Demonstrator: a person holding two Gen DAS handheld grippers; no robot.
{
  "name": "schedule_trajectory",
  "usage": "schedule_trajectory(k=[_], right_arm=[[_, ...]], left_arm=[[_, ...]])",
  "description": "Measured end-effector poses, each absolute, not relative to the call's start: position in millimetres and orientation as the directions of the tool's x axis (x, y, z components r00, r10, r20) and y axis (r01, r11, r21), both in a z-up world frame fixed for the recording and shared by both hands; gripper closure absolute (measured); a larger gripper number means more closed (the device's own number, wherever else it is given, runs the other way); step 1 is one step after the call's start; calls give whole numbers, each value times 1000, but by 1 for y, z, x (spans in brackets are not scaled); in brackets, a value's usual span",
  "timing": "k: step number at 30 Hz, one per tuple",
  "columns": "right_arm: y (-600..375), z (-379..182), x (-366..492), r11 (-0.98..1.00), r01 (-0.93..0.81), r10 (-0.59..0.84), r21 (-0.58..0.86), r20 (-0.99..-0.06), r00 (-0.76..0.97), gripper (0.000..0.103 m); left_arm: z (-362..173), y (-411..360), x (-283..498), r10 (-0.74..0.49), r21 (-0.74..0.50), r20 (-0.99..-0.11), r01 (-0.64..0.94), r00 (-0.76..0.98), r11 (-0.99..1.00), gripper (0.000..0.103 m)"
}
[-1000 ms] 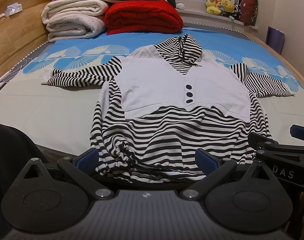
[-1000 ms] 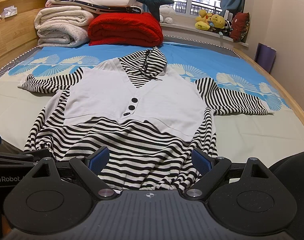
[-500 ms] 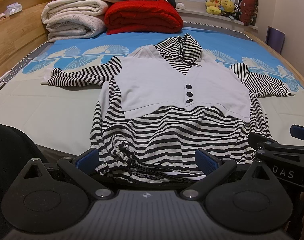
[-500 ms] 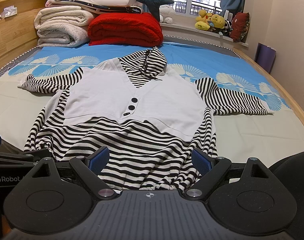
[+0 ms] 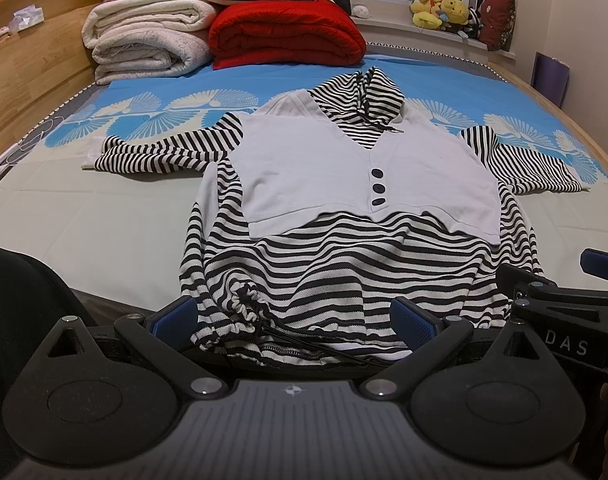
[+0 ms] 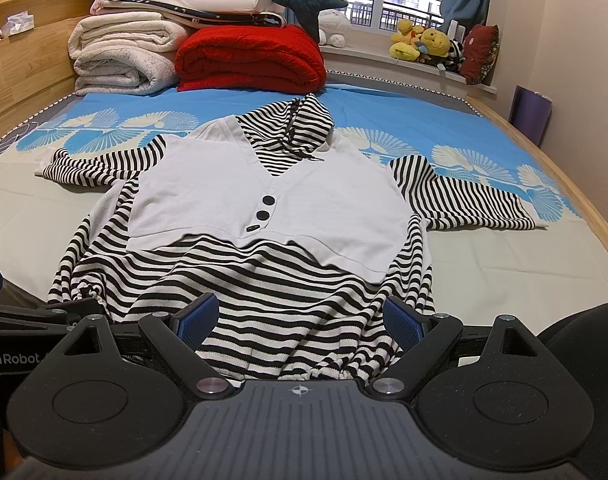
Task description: Fold small clothes
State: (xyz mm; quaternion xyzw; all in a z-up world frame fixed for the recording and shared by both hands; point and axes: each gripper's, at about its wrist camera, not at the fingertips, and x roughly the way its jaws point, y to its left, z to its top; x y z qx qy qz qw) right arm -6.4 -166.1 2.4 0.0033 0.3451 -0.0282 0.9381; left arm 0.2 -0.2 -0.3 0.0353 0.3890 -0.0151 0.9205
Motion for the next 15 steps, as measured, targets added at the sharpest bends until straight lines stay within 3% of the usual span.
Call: schedule_trajectory(k=[15], right_arm=[[-168,3,-6,997,78,-63,-3,-630,774,13]], left_arm=[[0,0,0,0,53,-717,54,697,997,1]])
